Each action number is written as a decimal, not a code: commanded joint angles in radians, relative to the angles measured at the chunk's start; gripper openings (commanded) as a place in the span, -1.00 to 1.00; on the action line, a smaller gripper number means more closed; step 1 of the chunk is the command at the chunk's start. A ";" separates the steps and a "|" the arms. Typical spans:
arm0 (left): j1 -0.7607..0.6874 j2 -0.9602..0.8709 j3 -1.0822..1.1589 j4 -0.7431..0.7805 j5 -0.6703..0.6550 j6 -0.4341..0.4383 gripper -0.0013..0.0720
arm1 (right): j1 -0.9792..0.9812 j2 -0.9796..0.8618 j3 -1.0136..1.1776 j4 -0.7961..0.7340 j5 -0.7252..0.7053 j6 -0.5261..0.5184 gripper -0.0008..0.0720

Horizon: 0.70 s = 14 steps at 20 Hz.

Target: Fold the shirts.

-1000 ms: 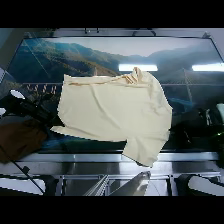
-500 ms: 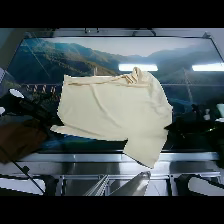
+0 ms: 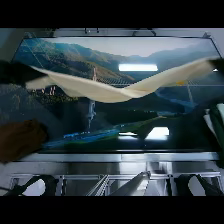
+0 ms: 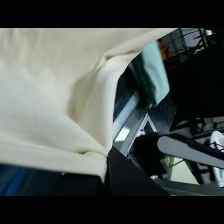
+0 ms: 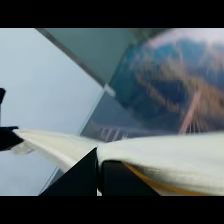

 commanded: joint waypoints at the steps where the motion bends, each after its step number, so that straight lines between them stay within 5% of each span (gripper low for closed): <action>1: 0.089 0.189 0.217 -0.352 0.019 0.023 -0.89 | -0.005 0.196 0.203 0.114 -0.235 -0.003 -0.93; 5: 0.417 0.277 0.366 -0.399 0.082 -0.079 -0.89 | -0.005 0.260 0.397 -0.057 -0.414 0.006 -0.92; 7: 0.499 0.290 0.305 -0.397 0.096 -0.095 -0.89 | -0.003 0.237 0.452 -0.267 -0.393 0.142 -0.93; 11: 0.324 0.194 0.116 -0.235 0.057 -0.092 -0.89 | 0.024 0.042 0.437 -0.342 -0.178 0.204 -0.93; 14: 0.118 0.038 0.002 -0.024 0.111 -0.042 -0.89 | 0.152 -0.160 0.391 -0.436 -0.150 0.189 -0.93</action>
